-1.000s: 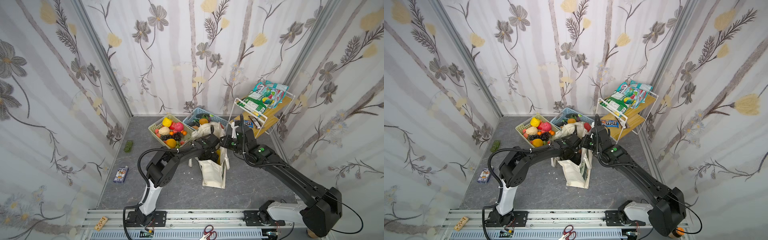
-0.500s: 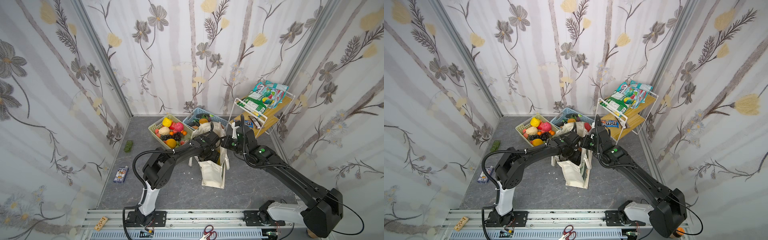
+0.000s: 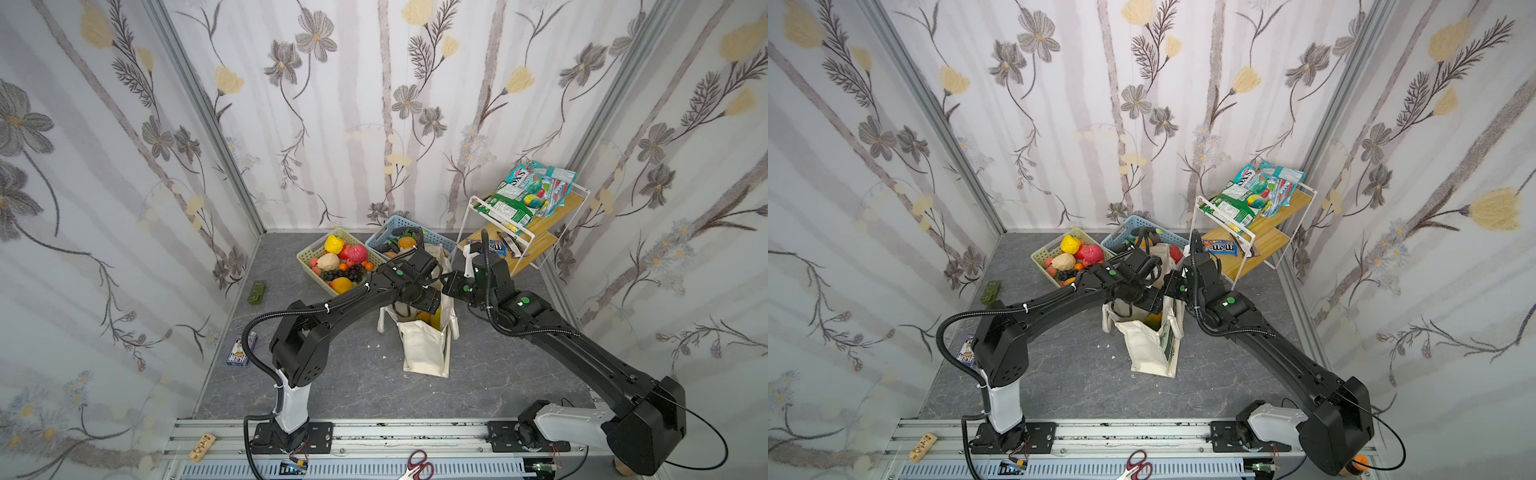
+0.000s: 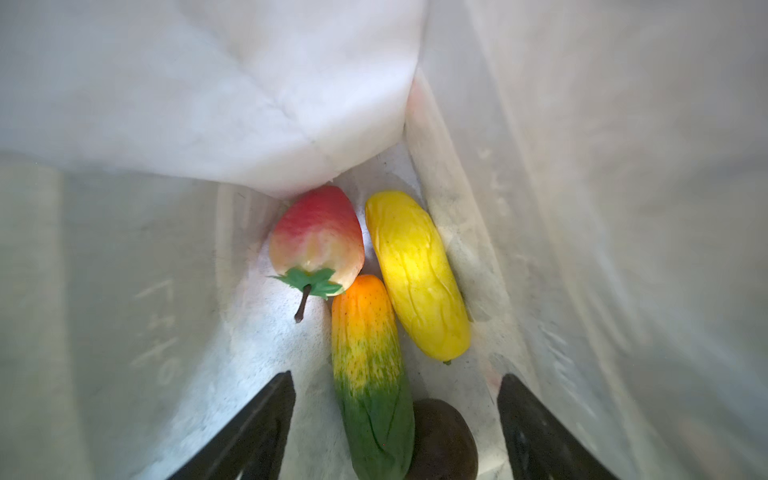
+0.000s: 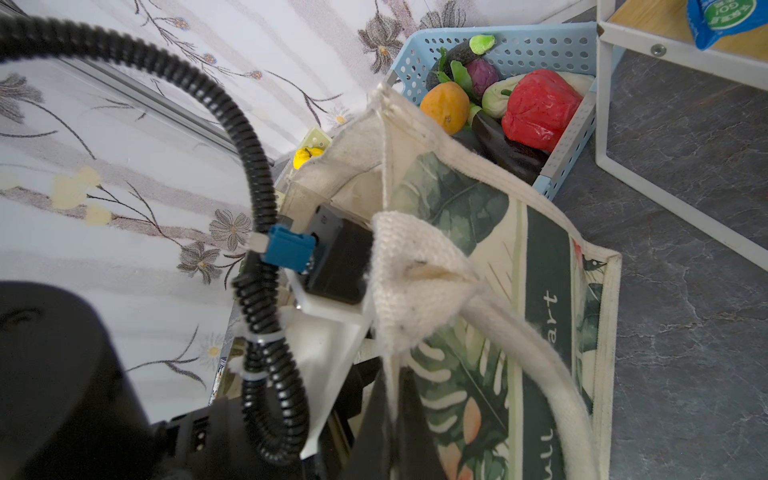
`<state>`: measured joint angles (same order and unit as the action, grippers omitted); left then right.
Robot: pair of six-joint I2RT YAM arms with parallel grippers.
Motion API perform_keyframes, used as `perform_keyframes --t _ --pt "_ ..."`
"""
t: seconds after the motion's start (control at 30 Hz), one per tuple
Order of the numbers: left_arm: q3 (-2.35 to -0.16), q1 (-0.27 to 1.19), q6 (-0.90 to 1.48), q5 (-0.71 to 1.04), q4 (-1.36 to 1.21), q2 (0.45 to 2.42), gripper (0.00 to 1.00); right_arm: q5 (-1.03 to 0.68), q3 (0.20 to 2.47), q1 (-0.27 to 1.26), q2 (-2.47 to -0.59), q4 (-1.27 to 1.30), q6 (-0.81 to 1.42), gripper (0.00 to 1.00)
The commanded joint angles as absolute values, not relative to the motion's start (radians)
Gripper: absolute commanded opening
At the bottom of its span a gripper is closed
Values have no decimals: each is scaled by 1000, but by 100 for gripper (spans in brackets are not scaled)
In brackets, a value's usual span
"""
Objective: Place the food into the grocery bag and tie it
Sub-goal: 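Lower the apple into the bag beside the mango and papaya, then open the left gripper and withdraw it toward the fruit basket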
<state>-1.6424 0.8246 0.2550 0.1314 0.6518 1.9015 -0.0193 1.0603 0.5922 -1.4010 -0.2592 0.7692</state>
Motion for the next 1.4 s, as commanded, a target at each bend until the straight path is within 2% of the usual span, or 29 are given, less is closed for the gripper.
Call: perform_keyframes --t 0.0,1.37 --pt "-1661 822 261 119 665 1875 79 -16 1064 592 -1405 -218 773 1" --pt "-1712 723 258 49 687 1673 79 -30 1059 590 -1404 -214 769 1"
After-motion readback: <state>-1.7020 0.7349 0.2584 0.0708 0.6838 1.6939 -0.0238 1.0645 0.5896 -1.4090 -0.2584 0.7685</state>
